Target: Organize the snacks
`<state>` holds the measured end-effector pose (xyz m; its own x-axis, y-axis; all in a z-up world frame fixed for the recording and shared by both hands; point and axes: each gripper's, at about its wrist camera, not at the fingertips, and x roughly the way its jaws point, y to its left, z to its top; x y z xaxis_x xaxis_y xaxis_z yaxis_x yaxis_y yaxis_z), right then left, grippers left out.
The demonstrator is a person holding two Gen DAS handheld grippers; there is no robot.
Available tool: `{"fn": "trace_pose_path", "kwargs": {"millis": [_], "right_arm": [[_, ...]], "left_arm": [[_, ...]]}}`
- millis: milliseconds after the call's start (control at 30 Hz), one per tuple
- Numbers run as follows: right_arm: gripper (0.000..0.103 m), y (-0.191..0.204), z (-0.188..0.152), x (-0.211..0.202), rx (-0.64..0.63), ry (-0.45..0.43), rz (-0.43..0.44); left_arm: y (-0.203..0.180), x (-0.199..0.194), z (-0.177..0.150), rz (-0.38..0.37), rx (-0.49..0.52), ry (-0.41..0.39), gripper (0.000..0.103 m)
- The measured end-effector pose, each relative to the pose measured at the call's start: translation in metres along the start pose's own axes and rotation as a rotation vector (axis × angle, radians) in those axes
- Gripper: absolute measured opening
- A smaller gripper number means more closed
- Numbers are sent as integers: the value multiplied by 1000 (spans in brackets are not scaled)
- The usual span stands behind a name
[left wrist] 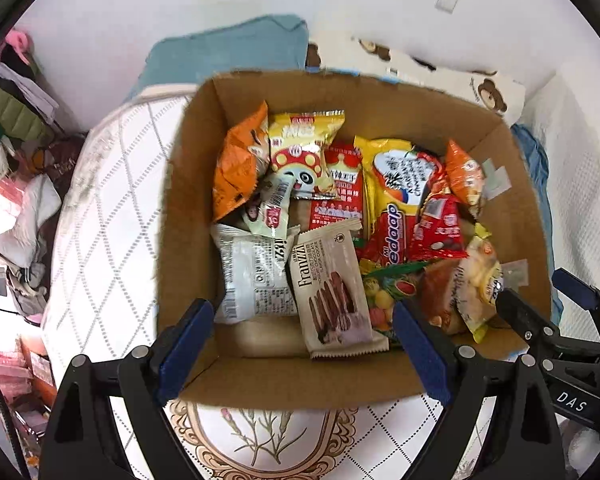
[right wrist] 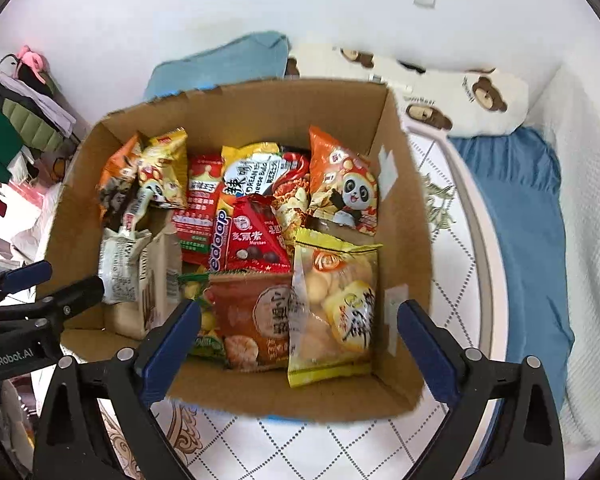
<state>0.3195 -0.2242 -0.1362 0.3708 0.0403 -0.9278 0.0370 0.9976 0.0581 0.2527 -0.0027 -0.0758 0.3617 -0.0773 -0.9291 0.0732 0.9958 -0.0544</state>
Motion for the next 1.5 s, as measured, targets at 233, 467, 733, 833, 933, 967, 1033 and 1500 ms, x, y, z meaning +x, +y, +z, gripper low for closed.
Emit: {"fn": "trace_pose_path", "kwargs": {"millis": [233, 467, 733, 833, 933, 967, 1033, 1500], "right_arm": [[101, 3, -35, -53, 6, -112, 7], [102, 9, -75, -118, -2, -253, -10], [103, 16, -124, -193, -22, -383, -36], [103, 17, -141, -217, -15, -414, -24], [103, 16, -154, -238, 2, -438, -12], [103, 16, -158, -244, 4, -446, -13], [103, 15, -164, -256, 7, -465, -16], [103, 7, -183, -287, 19, -519, -4]], "left_arm": [[-6, -50, -36, -6, -1, -126, 92], [-13, -101, -81, -9, 6, -231, 92], [-17, -160, -130, 28, 16, -351, 92], [-18, -177, -143, 32, 16, -385, 92], [-19, -193, -155, 34, 15, -416, 92], [-19, -200, -159, 36, 12, -428, 92], [-19, -209, -166, 33, 8, -450, 92], [-25, -224, -176, 36, 7, -519, 103]]}}
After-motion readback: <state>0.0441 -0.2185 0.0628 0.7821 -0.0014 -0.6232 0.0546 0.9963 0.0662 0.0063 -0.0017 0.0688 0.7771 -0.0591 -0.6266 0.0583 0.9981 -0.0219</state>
